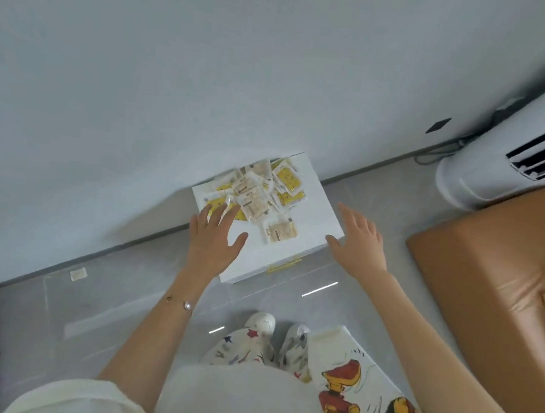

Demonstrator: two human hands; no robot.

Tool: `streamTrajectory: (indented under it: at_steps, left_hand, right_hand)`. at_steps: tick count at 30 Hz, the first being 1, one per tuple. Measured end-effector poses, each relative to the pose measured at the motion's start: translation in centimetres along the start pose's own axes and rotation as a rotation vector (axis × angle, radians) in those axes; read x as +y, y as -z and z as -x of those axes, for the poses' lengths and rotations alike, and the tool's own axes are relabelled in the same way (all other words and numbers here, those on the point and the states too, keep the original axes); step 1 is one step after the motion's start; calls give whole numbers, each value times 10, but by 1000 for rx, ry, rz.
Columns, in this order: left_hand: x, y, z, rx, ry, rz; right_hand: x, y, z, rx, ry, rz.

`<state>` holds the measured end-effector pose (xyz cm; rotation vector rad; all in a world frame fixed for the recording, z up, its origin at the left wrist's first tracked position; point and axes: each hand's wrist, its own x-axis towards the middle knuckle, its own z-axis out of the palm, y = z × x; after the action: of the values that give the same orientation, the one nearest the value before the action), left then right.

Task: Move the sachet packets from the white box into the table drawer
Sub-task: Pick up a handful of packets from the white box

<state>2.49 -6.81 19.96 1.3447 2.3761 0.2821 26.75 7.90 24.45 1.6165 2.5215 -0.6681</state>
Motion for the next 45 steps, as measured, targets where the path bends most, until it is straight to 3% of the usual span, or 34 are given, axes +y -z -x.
streamTrajectory:
  at_steps: [13,19,24,28,36,40,45]
  left_hand:
    - [-4,-64,-93,-18,420,273]
    - [-40,-154,-161,7,518,435]
    - [-74,-238,-207,80,594,621]
    - [-63,-266,-217,187,733,572]
    - [-51,-285,-220,220,925,478]
    - [-57,-283,-217,187,958,530]
    - [-69,-275,-209,147,912,745]
  right_hand:
    - [5,-48,-181,-278,86,11]
    - [23,-154,-257,-325,68,-78]
    - [43,-245,-313,-259,-13,-161]
    - [43,-272,-334,-201,-163,-253]
    - [37,-281,-339,-161,-328,-290]
    - [51,-278,-337,-182,-406,-453]
    - [67,-276,-323,-221,-338,-485]
